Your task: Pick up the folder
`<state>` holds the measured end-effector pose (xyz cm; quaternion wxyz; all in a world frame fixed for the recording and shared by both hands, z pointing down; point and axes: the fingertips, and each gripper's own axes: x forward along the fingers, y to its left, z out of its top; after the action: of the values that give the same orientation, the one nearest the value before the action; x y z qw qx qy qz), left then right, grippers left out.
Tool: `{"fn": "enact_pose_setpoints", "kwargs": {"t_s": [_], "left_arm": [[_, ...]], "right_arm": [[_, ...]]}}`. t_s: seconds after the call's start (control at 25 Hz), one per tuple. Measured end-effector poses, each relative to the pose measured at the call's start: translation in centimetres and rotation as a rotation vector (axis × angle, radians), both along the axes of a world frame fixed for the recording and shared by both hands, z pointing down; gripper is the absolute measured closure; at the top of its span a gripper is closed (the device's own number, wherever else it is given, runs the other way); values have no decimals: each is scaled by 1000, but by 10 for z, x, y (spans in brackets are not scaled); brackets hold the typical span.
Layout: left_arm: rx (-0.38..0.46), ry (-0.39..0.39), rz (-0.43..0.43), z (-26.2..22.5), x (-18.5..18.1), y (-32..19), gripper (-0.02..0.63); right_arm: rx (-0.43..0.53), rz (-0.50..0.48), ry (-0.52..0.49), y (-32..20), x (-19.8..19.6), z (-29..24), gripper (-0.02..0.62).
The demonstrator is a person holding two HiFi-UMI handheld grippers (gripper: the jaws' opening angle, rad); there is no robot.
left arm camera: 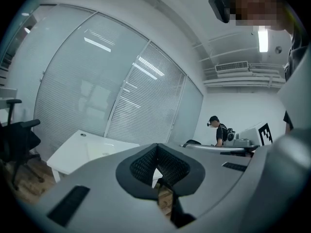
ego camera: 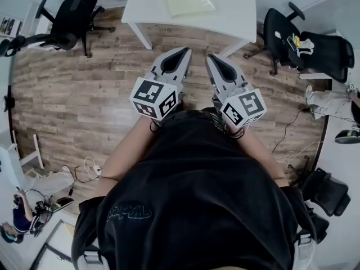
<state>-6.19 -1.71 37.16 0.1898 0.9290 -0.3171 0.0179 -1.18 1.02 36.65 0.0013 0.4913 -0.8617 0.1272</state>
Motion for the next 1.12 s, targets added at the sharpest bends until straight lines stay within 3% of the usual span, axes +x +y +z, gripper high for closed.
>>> {"fn": "enact_pose_setpoints", "kwargs": {"t_s": [0.24,0.76,1.12], "left_arm": [[66,-75,17,-5,-4,-21,592],[55,-91,-55,-1,5,-76,592],[-1,-83,-142,14,33,-145,592]], "right_arm": [[5,-18,-5,-27,-10,-3,572],[-6,-90,-13,-87,-2,0,572],[-10,-169,-12,-161,37,4,572]]}}
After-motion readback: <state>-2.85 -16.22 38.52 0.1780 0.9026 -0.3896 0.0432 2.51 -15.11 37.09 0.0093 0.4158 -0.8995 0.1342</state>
